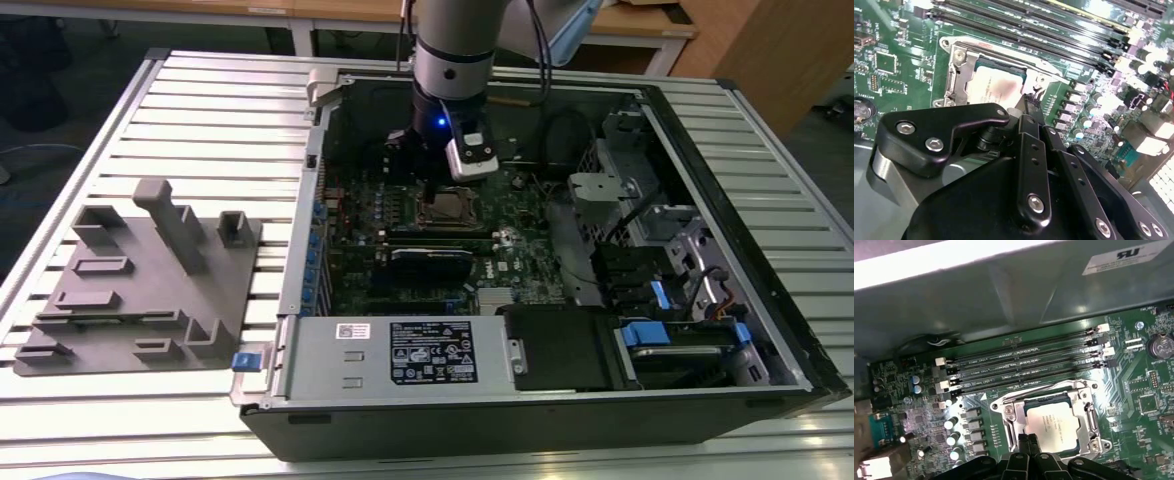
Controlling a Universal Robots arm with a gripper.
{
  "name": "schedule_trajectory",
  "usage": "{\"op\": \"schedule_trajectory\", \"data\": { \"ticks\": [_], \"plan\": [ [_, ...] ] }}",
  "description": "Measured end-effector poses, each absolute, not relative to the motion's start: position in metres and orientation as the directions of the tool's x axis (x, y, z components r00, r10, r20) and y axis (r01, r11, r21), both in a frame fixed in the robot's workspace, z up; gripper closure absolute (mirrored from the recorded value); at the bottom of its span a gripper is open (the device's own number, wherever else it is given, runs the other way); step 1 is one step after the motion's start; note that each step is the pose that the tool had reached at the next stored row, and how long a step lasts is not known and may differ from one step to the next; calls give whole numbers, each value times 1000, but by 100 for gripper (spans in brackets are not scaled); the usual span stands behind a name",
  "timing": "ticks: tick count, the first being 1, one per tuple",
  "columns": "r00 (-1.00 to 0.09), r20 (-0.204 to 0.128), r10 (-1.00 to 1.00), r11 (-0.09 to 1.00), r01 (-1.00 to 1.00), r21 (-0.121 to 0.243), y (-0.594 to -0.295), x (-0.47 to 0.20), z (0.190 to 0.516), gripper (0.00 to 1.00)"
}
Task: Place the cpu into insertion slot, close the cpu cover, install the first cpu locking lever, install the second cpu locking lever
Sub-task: 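Install the first cpu locking lever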
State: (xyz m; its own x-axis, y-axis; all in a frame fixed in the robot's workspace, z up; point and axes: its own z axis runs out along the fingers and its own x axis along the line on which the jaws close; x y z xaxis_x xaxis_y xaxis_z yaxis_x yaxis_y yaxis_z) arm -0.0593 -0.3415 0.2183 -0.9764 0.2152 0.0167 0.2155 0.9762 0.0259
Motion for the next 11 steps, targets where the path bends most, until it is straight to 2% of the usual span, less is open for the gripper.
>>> {"op": "schedule_trajectory", "data": {
  "ticks": [11],
  "plan": [
    [-977,13,211,977,211,23,-341,-57,218,89]
  ]
}}
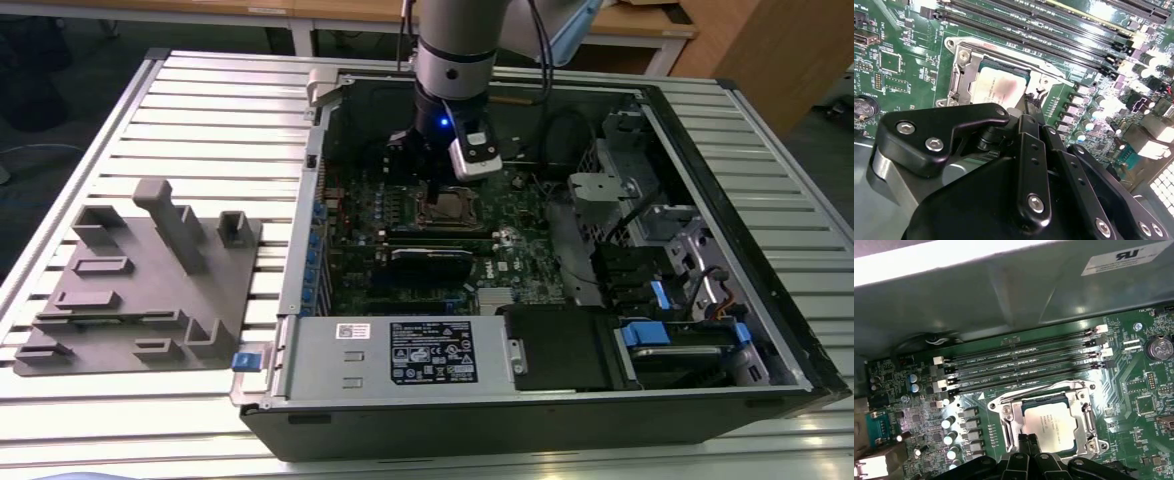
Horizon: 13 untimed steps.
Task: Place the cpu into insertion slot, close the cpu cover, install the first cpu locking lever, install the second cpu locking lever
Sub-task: 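Install the first cpu locking lever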
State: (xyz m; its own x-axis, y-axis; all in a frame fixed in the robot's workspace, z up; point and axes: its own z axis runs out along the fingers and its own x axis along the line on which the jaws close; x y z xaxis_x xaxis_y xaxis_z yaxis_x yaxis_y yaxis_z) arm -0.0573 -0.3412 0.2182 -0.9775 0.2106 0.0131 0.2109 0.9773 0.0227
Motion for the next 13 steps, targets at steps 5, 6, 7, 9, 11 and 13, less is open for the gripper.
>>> {"op": "schedule_trajectory", "data": {
  "ticks": [5,6,7,9,11,13],
  "plan": [
    [-978,13,210,977,210,23,-341,-50,218,89],
    [-978,13,209,978,209,23,-341,-49,218,89],
    [-978,13,207,978,207,23,-341,-49,218,89],
    [-979,13,203,979,203,23,-341,-48,218,89],
    [-982,13,188,982,188,23,-341,-48,218,89],
    [-986,13,167,986,167,23,-341,-47,218,89]
  ]
}}
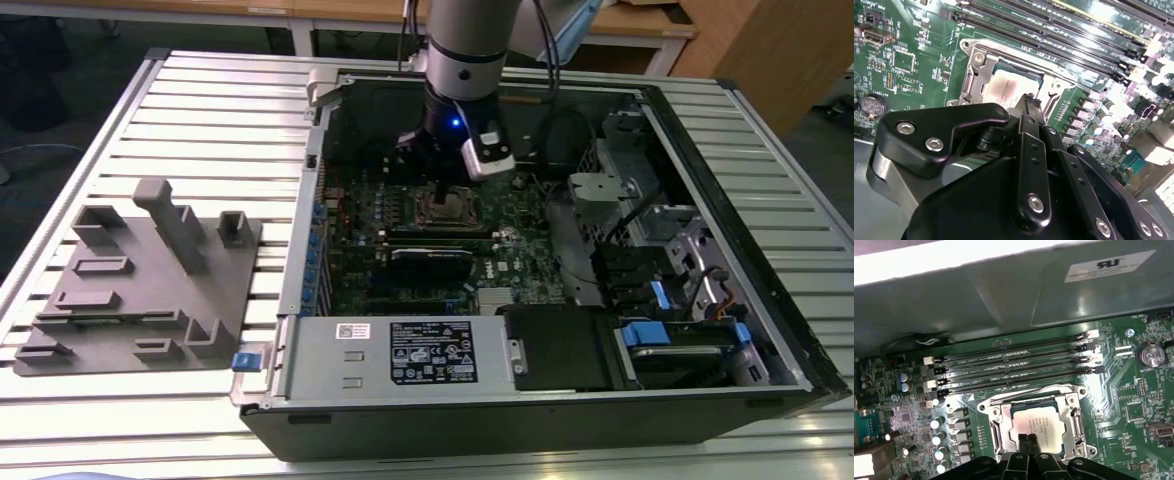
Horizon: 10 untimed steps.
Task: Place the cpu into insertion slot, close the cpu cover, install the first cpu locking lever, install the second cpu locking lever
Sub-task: 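Install the first cpu locking lever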
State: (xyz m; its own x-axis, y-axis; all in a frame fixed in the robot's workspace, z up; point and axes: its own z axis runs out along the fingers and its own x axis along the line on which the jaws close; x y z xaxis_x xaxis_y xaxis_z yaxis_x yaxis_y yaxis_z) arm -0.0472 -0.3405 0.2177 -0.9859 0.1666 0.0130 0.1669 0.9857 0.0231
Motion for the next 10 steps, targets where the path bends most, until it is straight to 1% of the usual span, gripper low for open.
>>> {"op": "schedule_trajectory", "data": {
  "ticks": [10],
  "plan": [
    [-993,8,119,993,119,22,-340,-37,216,89]
  ]
}}
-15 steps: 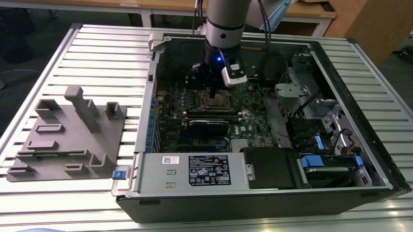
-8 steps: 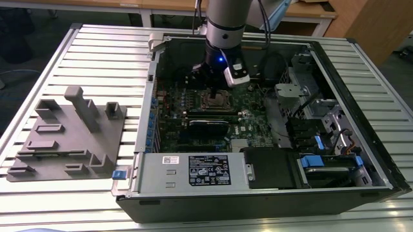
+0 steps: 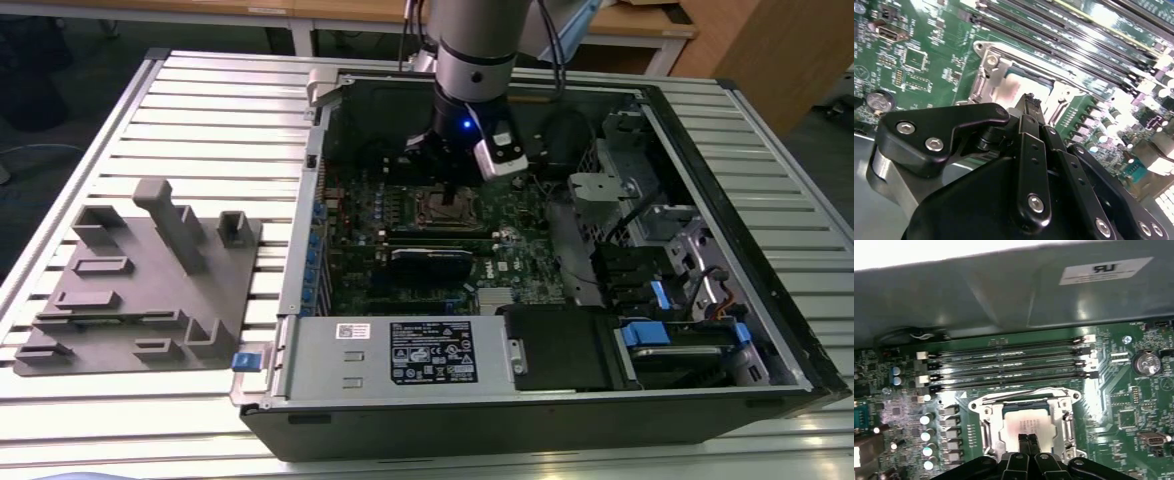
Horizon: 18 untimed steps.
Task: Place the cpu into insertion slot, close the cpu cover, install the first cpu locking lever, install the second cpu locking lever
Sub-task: 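Install the first cpu locking lever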
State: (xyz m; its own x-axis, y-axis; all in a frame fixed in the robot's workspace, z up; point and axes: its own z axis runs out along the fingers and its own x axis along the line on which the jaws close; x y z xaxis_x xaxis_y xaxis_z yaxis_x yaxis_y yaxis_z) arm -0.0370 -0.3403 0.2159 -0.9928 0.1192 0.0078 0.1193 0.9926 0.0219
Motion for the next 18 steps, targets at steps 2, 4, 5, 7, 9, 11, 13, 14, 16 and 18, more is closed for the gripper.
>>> {"op": "schedule_trajectory", "data": {
  "ticks": [2,4,5,7,9,11,13,14,16,18],
  "plan": [
    [-993,8,117,993,118,21,-340,-35,216,89],
    [-993,8,118,993,118,21,-340,-35,216,89],
    [-993,8,118,993,118,21,-340,-35,216,89],
    [-993,8,118,993,118,21,-340,-35,216,89],
    [-993,7,118,993,118,19,-340,-35,216,89],
    [-993,4,118,993,118,16,-340,-35,216,89],
    [-993,3,117,993,117,15,-340,-35,216,89],
    [-993,3,117,993,117,15,-340,-35,216,89],
    [-993,3,118,993,118,14,-340,-35,216,89],
    [-993,2,118,993,118,14,-340,-35,218,89]
  ]
}}
